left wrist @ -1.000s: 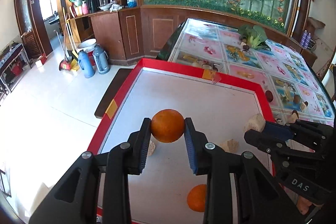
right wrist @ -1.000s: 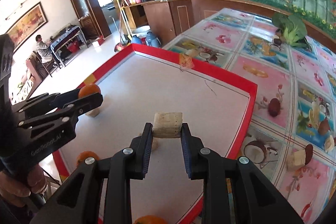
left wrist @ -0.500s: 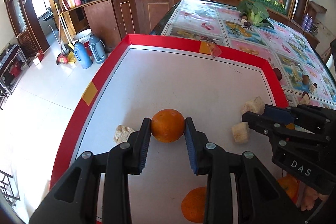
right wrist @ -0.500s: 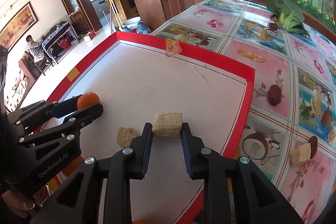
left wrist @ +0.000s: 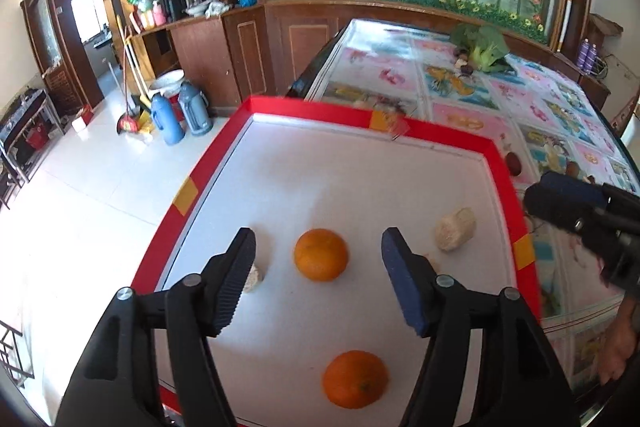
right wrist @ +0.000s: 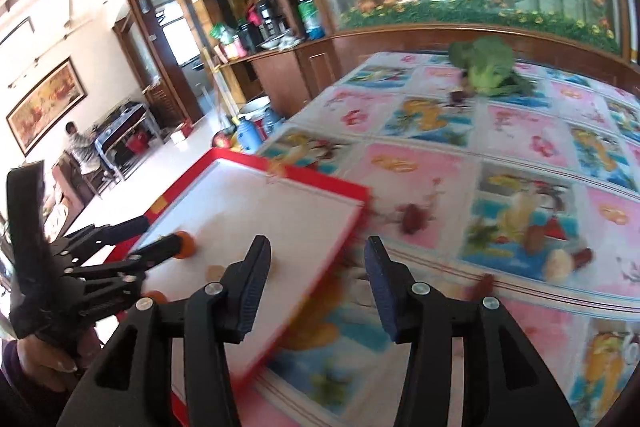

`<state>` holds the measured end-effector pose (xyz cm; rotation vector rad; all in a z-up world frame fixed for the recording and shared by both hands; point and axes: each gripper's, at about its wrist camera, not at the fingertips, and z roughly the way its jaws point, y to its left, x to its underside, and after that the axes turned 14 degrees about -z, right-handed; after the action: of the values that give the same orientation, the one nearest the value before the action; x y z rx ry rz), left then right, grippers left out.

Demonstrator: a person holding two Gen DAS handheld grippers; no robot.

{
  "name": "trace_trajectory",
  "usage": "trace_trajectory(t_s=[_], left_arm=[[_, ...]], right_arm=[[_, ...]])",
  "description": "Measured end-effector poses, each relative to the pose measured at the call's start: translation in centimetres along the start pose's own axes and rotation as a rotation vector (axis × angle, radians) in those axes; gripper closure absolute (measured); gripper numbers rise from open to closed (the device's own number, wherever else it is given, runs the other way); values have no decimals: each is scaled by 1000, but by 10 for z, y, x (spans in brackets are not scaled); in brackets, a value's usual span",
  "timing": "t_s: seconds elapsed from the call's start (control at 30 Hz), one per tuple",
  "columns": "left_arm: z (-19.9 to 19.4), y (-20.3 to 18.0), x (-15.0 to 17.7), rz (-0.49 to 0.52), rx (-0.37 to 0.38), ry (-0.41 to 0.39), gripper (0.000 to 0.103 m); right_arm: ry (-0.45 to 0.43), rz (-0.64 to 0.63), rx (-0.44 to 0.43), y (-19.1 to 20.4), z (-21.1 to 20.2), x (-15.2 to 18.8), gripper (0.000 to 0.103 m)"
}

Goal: Organize fruits
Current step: 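Move both open tools back over the tablecloth, then grasp a tan cube with the left tool while the right tool grasps a beige cake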

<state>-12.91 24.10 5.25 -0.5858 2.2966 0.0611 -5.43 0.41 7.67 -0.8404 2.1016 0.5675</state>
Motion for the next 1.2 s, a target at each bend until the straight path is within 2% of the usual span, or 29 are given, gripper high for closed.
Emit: trace_trajectory(t_s=[0.2,0.33,0.43,0.8,0.9,1.07,1.2], left_arm=[[-23,-43,6,94,82,-38,33],[-29,-81,18,166,139,-24,33],[-29,-106,28,207,173,3,33],[-22,-165,50,313,221,65,33],[-16,-176,50,331,228,82,33],[6,-192,47,328,233,135,33],[23,-200,48,310,215,174,33]], right_arm=[[17,115,124,-70,-35,31,55],[32,171,156,-97,-48,49,55],[33,201,149,-108,-50,57,55],[158,219,202,-139,-8,57,55],[165,215,201,-142,-2,52,56],[191,93,283,-127,9,46,74],[184,79,280,-129,8,48,77]])
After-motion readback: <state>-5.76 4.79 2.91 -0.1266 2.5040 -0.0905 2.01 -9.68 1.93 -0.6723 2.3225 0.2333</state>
